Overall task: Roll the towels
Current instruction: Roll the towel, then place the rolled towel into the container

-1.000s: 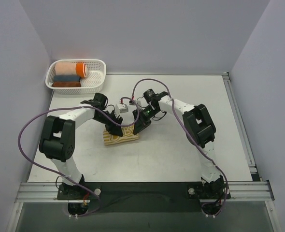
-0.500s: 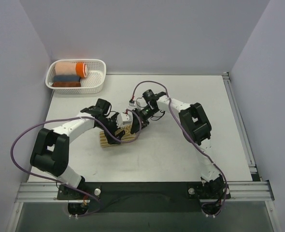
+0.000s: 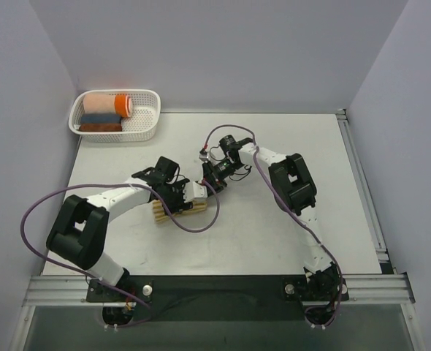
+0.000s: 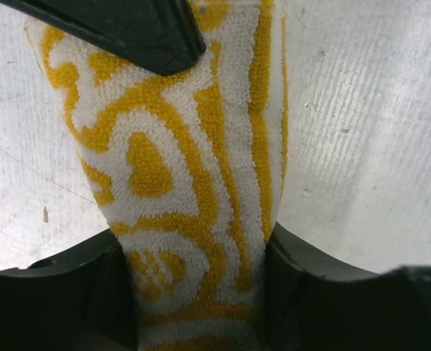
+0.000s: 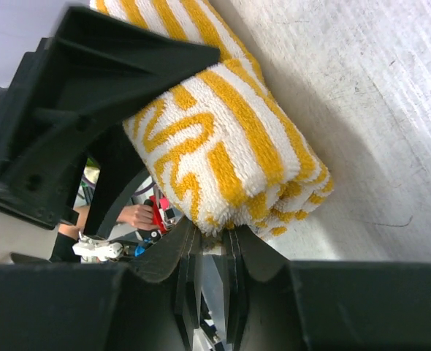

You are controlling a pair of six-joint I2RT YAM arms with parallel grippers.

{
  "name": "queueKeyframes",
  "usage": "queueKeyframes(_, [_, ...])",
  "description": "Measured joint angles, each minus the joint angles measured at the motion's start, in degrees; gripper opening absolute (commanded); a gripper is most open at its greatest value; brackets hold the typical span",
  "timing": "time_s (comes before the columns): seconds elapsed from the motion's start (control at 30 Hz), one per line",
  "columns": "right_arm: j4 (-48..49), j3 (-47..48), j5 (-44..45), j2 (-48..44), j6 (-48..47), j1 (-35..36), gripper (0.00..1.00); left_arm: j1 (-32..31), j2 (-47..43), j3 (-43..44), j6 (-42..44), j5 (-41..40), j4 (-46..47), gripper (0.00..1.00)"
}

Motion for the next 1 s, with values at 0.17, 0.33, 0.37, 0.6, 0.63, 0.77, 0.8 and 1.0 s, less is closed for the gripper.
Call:
queueKeyframes(0.17, [-0.02,0.07,-0.02,0.02,0.02,-0.37,0.0,0.04,2.67,2.54,-1.36,-0.04,-0.92,0.43])
queueKeyframes(0.33, [0.02,0.07,0.42,0.02,-0.02,-0.92,0.0,0.04,4.83,4.57,-2.75,0.46,-1.42,0.63])
queueKeyframes(0.37, [0.02,0.07,0.59,0.02,-0.02,-0.94,0.0,0.04,4.96,4.57,-2.86,0.55,-1.4,0.66])
queueKeyframes(0.6, [-0.17,1.49,2.21,0.02,0.04,-1.51,0.0,0.02,5.92,3.93,-2.56,0.57,-0.72,0.76])
queueKeyframes(0.63, [-0.2,1.92,2.56,0.02,0.07,-1.6,0.0,0.02,6.1,3.72,-2.32,0.48,-0.46,0.77])
queueKeyframes(0.77, [-0.28,4.13,3.26,0.68,0.52,-1.86,0.0,0.0,6.29,3.34,-1.79,0.02,0.2,0.69])
queueKeyframes(0.8, [-0.33,4.7,3.28,0.98,0.7,-1.86,0.0,0.0,6.29,3.3,-1.73,-0.13,0.33,0.6])
queueKeyframes(1.0, [-0.44,4.98,3.37,1.2,1.51,-1.88,0.14,0.02,6.99,4.48,-2.47,-0.28,-0.74,0.28])
